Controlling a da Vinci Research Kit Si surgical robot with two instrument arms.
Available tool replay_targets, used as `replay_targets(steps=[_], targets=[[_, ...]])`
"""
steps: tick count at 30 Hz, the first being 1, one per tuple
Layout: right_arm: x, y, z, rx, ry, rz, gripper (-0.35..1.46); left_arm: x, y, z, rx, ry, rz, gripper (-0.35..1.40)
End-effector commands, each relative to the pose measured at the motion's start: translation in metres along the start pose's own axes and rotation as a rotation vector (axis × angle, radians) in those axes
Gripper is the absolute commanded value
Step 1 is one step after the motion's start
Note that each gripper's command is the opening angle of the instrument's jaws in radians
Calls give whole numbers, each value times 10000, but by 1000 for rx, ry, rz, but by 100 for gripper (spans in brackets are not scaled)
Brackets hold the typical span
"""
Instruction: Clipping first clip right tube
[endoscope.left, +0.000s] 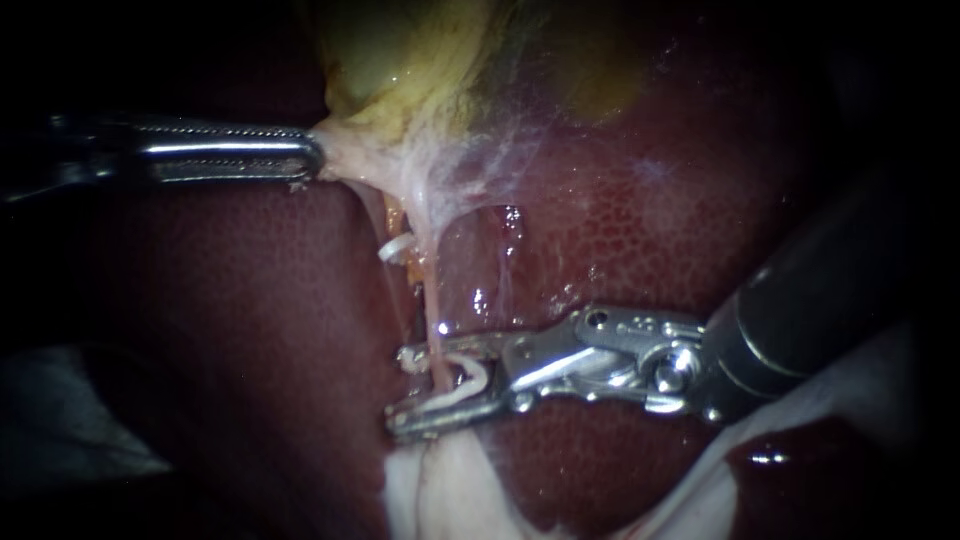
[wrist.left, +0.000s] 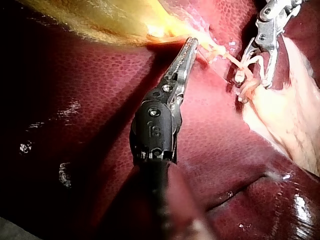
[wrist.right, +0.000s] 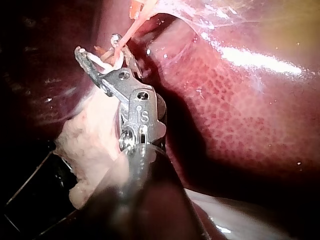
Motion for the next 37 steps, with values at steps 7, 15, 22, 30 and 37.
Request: replay_targets(steps=[7,15,22,30,37], targets=[[3,-2,2,2,-2,59,31,0,0,0,0,0,0,-35],[3,-2,2,2,-2,112,-11,0,0,1,0,0,0,-35],[0,-5,-2,5,-3,152,-35,0,0,1,0,0,0,-35],[0,-11,-2,5,-10,157,-35,0,0,1,0,0,0,-35],[0,-10,-2,5,-10,157,-35,0,0,1,0,0,0,-35]])
